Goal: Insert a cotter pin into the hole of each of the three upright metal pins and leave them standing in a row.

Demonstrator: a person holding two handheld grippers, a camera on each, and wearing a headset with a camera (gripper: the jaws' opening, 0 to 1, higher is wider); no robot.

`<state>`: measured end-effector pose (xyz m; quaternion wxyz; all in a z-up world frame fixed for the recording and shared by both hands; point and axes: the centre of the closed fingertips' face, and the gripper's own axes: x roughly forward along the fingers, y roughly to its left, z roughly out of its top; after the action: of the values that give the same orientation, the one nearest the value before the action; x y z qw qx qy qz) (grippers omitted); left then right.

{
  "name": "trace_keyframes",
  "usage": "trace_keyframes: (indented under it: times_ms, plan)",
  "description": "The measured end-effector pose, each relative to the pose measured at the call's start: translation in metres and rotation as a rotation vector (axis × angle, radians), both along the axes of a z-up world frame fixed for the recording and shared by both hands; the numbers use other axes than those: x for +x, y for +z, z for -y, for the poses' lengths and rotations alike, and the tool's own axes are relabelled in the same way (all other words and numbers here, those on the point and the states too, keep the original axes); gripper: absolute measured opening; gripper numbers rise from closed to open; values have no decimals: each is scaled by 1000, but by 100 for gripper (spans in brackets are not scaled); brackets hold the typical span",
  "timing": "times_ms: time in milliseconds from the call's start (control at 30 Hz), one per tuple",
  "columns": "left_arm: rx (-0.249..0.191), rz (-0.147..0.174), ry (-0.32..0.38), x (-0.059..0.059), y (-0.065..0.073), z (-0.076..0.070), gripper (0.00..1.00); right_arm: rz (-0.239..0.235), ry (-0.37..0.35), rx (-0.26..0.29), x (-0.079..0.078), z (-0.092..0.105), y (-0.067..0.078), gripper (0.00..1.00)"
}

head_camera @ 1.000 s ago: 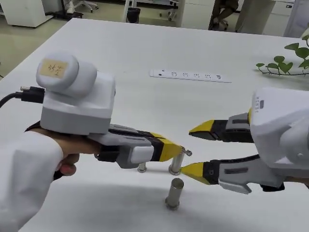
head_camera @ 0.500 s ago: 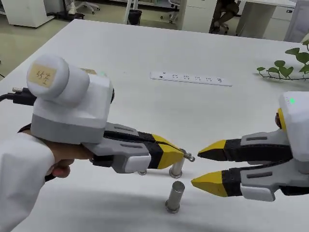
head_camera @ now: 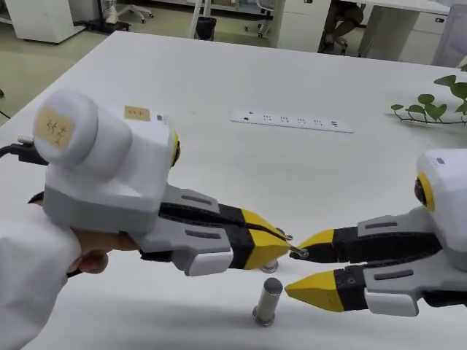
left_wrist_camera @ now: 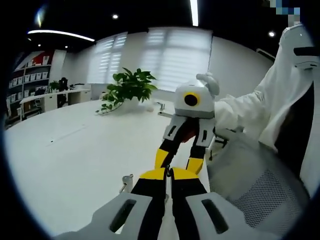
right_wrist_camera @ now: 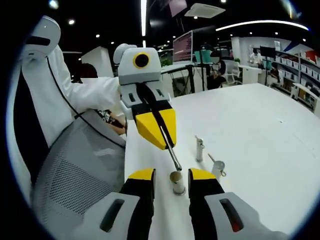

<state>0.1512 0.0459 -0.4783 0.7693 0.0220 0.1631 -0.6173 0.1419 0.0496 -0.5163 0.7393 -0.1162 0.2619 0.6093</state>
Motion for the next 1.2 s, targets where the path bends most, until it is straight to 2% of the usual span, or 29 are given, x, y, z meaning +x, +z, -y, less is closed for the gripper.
trace_keyframes:
  times_ms: [133,267,467,500,633,800,967,1000,1033,1100,1167,1200]
  plan:
    - [21,48,-37,-2,-1,0,0,6,16,14,-2,-3,2,13]
    - [23,75,-65,-5,-1,1,0,12,26,23,-3,-3,6,8]
    - [45,93,-88,-8,-5,2,0,30,31,-6,-2,0,3,0]
    - [45,91,-86,-8,-5,2,0,49,36,-15,-1,1,2,0]
    - [62,99,-102,-10,-9,3,0,61,62,-32,-4,2,1,0]
    - [76,97,-108,-11,-13,1,0,59,68,-36,-5,3,2,0]
    - [71,95,-103,-11,-13,2,0,92,95,-78,-6,6,2,0]
    - [72,110,-95,-10,-13,3,0,125,100,-103,-3,7,1,0]
    - [83,140,-102,-8,-14,2,1,126,125,-117,-6,7,1,0]
    - [97,140,-85,-5,-17,1,5,167,129,-152,-4,8,0,0]
    - [102,145,-84,-4,-19,1,10,167,134,-167,-6,9,-2,0]
    - [102,146,-79,-4,-20,1,17,172,132,-174,-5,10,-3,0]
